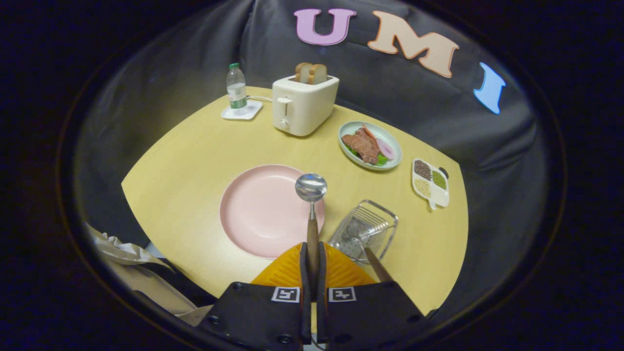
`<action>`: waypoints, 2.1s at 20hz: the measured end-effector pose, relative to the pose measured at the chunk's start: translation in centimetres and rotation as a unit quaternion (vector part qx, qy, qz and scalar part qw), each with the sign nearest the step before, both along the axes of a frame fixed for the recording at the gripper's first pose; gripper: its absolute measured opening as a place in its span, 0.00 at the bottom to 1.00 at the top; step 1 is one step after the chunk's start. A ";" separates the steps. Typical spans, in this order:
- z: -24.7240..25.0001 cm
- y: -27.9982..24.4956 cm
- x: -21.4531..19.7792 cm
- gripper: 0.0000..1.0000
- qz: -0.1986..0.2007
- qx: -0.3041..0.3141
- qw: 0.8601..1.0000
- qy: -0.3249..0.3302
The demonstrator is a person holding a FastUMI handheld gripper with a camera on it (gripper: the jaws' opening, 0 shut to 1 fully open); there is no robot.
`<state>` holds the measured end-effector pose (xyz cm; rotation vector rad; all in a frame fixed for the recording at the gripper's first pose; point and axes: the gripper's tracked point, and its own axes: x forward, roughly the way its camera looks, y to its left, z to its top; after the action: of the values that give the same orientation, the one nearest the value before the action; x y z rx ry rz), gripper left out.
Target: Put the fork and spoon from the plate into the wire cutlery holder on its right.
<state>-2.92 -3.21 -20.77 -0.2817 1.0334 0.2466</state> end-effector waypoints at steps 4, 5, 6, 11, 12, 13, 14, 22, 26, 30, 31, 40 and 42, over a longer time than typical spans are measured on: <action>0.7 -4.1 -0.3 0.07 -0.022 -0.024 0.999 0.015; 0.7 -4.8 -0.6 0.07 -0.028 -0.026 0.999 0.023; 0.6 -5.4 -0.8 0.07 -0.032 -0.028 0.999 0.030; -0.1 -6.6 -1.2 0.08 -0.038 -0.036 0.997 0.052; -0.1 -6.6 -1.1 0.08 -0.039 -0.036 0.997 0.051; 0.0 -6.5 -0.9 0.11 -0.041 -0.031 0.997 0.049; 0.0 -6.3 -0.7 0.12 -0.045 -0.026 0.997 0.050; 1.3 -5.8 1.0 0.41 -0.069 0.006 0.998 0.011; 3.9 -3.8 2.6 0.85 -0.071 0.045 0.994 -0.071; 7.6 -1.5 3.8 0.98 -0.073 0.085 0.980 -0.167; 8.5 -1.0 3.9 0.99 -0.072 0.092 0.975 -0.189; 16.9 0.0 4.7 0.99 -0.122 0.163 0.907 -0.369; 18.2 0.0 4.4 0.99 -0.125 0.173 0.894 -0.395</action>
<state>1.47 -3.19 -2.58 0.0866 0.1978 0.0601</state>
